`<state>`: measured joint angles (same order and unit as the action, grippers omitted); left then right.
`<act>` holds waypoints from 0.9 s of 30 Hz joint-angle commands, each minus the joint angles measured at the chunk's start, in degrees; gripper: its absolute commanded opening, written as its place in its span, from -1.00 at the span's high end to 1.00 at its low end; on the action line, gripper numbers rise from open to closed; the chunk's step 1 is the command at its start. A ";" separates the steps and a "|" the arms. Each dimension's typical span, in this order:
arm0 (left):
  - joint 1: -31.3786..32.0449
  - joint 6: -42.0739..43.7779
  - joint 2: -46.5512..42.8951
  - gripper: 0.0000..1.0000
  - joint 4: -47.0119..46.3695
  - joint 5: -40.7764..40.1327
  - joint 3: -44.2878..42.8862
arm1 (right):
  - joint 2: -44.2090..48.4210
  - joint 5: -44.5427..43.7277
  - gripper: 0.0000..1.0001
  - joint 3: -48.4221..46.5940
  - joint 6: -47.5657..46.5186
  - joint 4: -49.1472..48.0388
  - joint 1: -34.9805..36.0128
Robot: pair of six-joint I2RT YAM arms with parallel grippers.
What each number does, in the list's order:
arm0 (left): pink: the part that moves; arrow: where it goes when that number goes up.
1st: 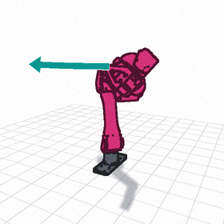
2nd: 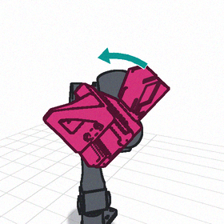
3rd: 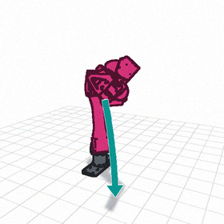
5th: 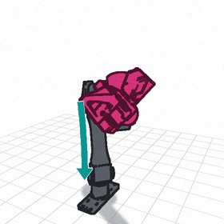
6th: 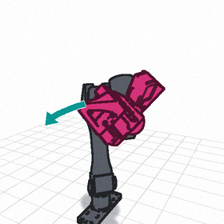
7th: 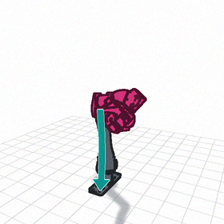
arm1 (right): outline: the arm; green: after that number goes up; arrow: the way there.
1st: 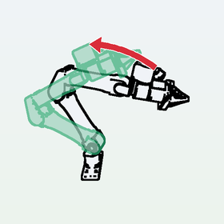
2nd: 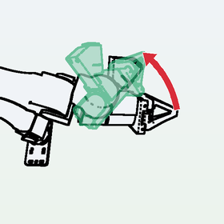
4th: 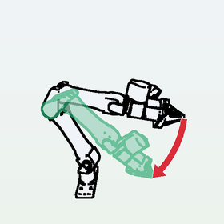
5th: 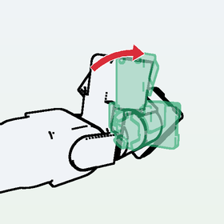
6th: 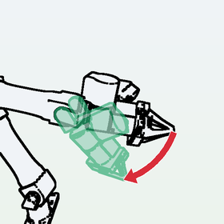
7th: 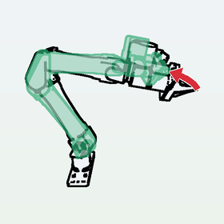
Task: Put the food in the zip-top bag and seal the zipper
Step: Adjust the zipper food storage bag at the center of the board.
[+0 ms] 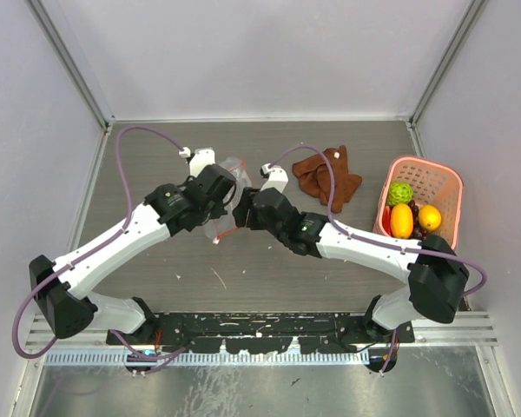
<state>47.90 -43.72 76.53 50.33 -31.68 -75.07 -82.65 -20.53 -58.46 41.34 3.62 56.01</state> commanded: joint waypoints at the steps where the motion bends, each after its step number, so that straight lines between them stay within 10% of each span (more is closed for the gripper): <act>1: 0.22 -0.17 -1.62 1.00 -0.97 -2.82 -1.09 | -0.23 -3.77 -0.03 1.10 0.69 -3.58 -0.54; 4: 0.15 0.84 -2.71 1.00 1.04 -6.36 -1.21 | -0.25 -3.75 0.46 1.69 0.60 -2.34 -1.72; 11: -0.23 4.96 -3.29 1.00 5.15 -12.59 -2.98 | 0.16 -2.00 0.86 3.00 -0.74 0.58 -4.09; 27: -0.59 5.31 -2.18 0.63 1.15 -2.23 -2.49 | 1.00 1.98 0.99 2.87 0.89 -2.75 -4.33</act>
<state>47.62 -38.41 75.48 54.13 -35.18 -77.01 -83.29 -18.72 -55.40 41.17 3.49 51.90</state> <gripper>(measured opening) 0.176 0.050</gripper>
